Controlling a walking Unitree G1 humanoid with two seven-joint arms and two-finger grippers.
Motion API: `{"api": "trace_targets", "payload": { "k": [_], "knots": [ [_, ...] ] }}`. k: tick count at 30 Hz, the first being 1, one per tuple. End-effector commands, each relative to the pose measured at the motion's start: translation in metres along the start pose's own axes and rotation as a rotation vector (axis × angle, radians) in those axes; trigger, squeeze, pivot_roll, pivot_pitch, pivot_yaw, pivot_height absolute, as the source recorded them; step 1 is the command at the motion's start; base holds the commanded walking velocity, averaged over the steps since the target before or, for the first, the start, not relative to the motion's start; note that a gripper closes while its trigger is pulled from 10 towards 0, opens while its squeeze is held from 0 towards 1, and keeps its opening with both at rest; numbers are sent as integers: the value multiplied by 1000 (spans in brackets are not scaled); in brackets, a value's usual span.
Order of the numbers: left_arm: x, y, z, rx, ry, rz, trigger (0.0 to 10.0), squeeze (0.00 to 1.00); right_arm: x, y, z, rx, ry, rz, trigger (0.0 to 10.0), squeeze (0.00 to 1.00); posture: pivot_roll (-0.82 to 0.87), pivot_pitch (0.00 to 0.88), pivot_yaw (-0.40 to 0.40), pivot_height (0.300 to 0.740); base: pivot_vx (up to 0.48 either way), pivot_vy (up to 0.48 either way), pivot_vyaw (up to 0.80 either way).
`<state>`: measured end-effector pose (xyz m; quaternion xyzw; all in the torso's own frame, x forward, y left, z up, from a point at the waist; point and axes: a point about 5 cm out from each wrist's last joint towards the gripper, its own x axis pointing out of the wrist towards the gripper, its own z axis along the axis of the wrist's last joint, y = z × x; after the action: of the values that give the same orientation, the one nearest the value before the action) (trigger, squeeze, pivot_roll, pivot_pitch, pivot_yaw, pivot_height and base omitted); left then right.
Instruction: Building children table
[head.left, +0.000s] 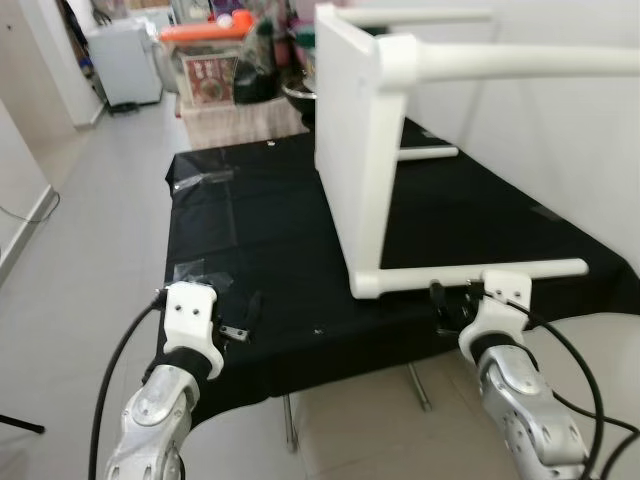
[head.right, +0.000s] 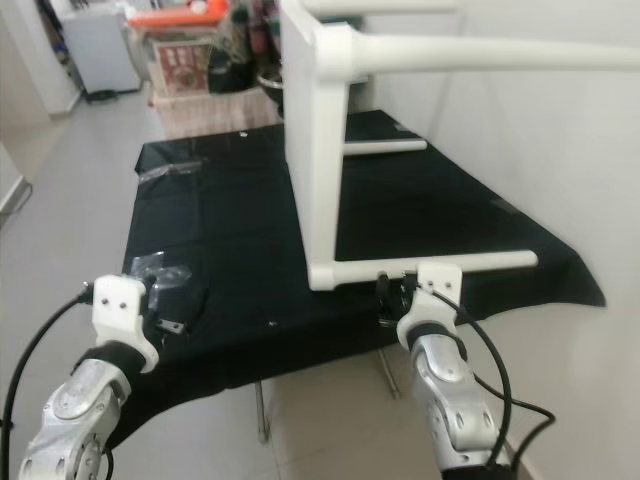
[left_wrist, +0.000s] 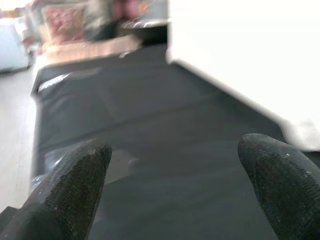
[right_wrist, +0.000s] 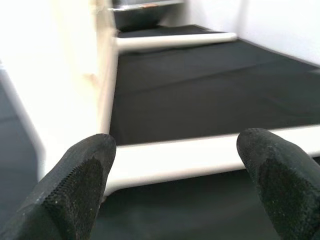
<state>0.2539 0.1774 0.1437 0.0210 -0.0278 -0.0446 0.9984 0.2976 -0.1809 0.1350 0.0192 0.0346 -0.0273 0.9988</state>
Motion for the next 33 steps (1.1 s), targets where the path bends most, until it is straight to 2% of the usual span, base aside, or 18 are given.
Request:
{"api": "trace_targets", "payload": {
  "k": [1,4,9,13,19,25,31,33],
  "knots": [
    [4,-5,4,-2,-11,-22,10000,0,1,-14,0,-17,3,-45,10000,0,-60,36,-3,740,296,0,-800],
    [4,-4,6,-3,-19,-16,10000,0,4,-16,9,-41,-33,-45,10000,0,-59,38,-4,740,292,0,0],
    [7,-1,10,-5,-33,-4,10000,0,11,-16,22,-26,-86,7,10000,0,-56,38,-9,740,293,0,0],
    [6,0,12,-7,-41,3,10000,0,18,-18,35,-38,-112,24,10000,0,-53,41,-13,740,299,0,800],
    [6,0,12,-10,-37,12,10000,0,21,-21,41,-32,-131,12,10000,0,-51,44,-15,740,291,0,752],
    [5,2,10,-2,-22,46,10000,0,24,-25,44,-58,-132,-2,10000,0,-48,51,-15,740,0,0,0],
    [4,2,10,35,-14,61,10000,0,29,-21,44,-91,-120,35,10000,0,-39,65,-14,740,0,0,0],
    [3,1,10,46,-15,61,10000,0,30,-16,45,-87,-125,80,10000,0,-32,72,-14,740,0,0,800]
  ]
}}
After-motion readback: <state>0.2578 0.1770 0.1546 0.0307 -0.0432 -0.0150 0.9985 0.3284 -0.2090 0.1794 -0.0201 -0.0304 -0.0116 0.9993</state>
